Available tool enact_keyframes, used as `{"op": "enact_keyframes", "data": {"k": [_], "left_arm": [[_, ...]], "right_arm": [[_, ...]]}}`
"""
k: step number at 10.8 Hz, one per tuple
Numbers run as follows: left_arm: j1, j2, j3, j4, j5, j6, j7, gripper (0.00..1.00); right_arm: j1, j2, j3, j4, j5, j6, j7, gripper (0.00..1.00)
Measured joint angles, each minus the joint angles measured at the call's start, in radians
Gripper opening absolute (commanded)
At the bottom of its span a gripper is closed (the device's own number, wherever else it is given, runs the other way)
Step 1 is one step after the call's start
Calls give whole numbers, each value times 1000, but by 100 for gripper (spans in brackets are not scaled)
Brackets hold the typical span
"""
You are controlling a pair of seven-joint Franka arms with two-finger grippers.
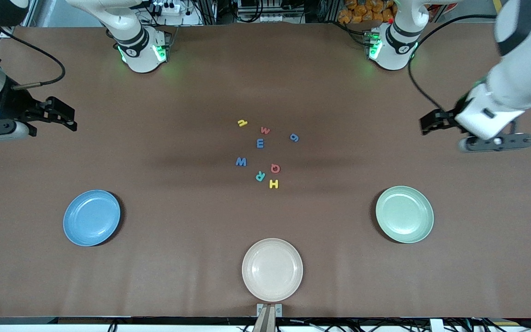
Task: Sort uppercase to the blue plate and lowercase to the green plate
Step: 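Move the left gripper toward the letters while the right gripper moves out, then lower the left gripper and grasp the blue 6 letter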
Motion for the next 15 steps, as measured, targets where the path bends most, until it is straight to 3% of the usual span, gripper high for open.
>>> {"op": "enact_keyframes", "data": {"k": [5,8,12,15], "left_arm": [[-7,16,-252,-256,-1,308,-515,100],[-32,97,-364,-314,21,439,-847,100],[-128,206,-373,-360,46,591,-1040,99],[-208,272,-342,-382,152,639,-1166,94]], "right_arm": [[-4,38,-2,-2,16,10,0,100],[-2,112,-1,-7,36,33,0,100],[49,224,5,-8,38,104,1,100],[55,240,4,-8,38,108,2,100]]}}
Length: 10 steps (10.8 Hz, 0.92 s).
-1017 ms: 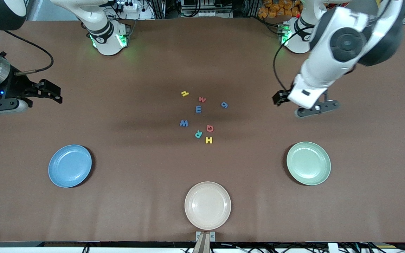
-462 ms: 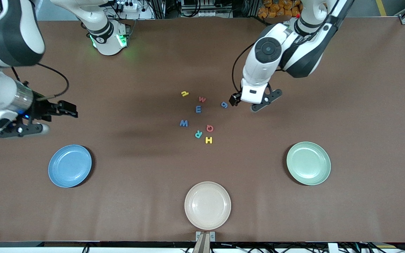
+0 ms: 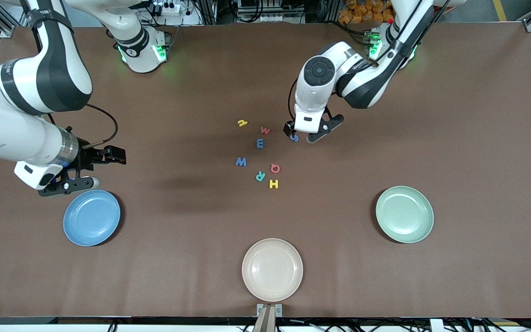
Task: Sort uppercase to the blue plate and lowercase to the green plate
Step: 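Lower the left gripper and grasp the blue 6 letter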
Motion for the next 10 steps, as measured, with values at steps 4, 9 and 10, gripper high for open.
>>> {"op": "enact_keyframes", "data": {"k": [4,9,10], "left_arm": [[-72,142,52,-3,144,153,-181,84],[-86,170,59,-63,293,252,-310,72],[-86,170,60,-82,325,278,-340,72]], "right_arm": [[1,39,-1,0,0,1,0,100],[20,91,1,-1,0,45,5,100],[31,106,1,-1,0,79,15,100]]}}
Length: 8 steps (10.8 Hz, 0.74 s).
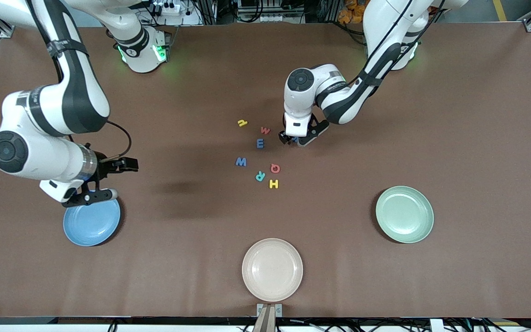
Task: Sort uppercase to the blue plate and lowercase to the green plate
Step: 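Lower the left gripper and grasp the blue 6 letter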
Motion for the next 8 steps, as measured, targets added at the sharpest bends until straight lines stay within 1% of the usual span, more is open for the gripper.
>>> {"op": "enact_keyframes", "data": {"k": [2,3,5,8], "left_arm": [[0,0,1,-22,47,29,-49,68],[0,0,1,-24,49,33,-55,63],[0,0,2,-24,50,42,-57,63],[0,1,6,-24,50,45,-57,61]], "right_arm": [[35,39,1,0,0,83,52,100],[59,57,2,0,0,113,79,100],[123,93,3,1,0,141,142,100],[234,119,4,1,-1,172,306,100]]}}
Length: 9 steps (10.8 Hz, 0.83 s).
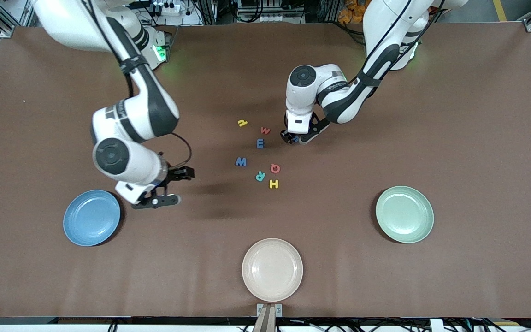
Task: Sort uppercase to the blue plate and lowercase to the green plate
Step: 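Lower the left gripper and grasp the blue 6 letter, then place the 6 on the green plate while the right gripper grasps the W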
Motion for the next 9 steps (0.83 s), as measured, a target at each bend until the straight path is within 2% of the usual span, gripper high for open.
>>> {"op": "enact_keyframes", "data": {"k": [1,2,5,6,7,8,9], "left_arm": [[0,2,2,0,0,1,0,60],[0,5,4,0,0,4,0,53],[0,15,8,4,0,12,0,50],[0,17,10,7,0,12,0,39],[-1,22,12,12,0,12,0,12],[-1,29,16,20,0,12,0,0],[-1,29,17,25,0,10,0,0]], "right_arm": [[34,11,0,0,0,16,45,100],[53,20,0,0,0,21,68,100],[44,23,-10,0,0,21,74,100],[36,23,-13,0,0,20,74,100],[29,23,-15,0,0,17,74,100],[25,25,-15,0,0,11,74,100],[24,29,-15,-1,0,9,74,100]]}}
